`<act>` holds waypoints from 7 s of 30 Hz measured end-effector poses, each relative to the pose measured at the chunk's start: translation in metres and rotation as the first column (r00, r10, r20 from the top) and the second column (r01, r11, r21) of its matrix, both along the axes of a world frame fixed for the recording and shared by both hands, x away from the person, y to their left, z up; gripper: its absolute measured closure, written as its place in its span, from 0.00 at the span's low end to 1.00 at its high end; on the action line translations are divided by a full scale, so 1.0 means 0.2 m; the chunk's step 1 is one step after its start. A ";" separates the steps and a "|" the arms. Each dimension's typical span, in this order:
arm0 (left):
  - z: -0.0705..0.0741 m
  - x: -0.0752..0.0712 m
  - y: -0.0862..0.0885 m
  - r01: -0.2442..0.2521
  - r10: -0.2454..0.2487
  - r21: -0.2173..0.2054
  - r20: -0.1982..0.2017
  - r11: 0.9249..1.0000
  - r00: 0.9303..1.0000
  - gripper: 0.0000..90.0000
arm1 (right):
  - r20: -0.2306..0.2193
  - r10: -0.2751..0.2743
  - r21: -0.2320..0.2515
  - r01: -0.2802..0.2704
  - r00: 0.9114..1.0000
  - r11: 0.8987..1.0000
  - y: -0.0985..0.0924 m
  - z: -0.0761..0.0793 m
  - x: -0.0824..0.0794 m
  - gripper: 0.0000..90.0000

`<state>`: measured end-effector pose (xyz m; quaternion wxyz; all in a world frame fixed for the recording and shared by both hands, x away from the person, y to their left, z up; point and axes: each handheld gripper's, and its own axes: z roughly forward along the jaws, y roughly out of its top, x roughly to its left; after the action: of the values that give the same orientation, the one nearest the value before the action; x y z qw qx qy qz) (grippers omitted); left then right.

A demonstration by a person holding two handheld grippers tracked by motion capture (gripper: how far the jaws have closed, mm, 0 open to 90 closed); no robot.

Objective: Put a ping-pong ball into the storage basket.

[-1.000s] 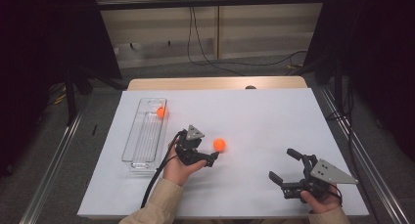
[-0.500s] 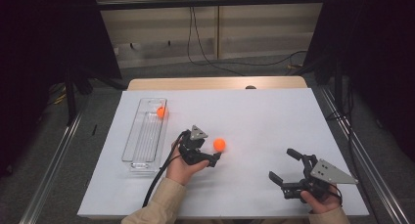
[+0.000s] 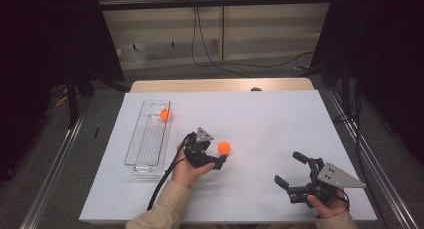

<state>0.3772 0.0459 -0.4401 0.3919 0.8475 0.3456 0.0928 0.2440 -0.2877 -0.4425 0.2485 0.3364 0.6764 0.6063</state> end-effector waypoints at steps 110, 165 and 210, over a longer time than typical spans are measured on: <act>-0.08 0.11 -0.15 0.036 -0.035 0.033 -0.027 0.999 0.999 0.50 | 0.000 0.004 0.005 -0.004 1.000 1.000 0.00 0.00 0.00 0.02; -0.09 0.11 -0.15 0.034 -0.032 0.043 -0.038 0.999 0.999 0.56 | 0.000 0.005 0.003 -0.005 1.000 1.000 0.00 0.00 0.00 0.02; -0.01 0.10 -0.08 0.024 -0.024 -0.006 -0.049 1.000 0.999 0.57 | -0.001 0.002 0.001 -0.002 1.000 1.000 0.00 0.00 0.00 0.02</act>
<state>0.3975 0.0309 -0.4426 0.3866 0.8527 0.3451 0.0666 0.2440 -0.2883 -0.4423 0.2476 0.3362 0.6766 0.6065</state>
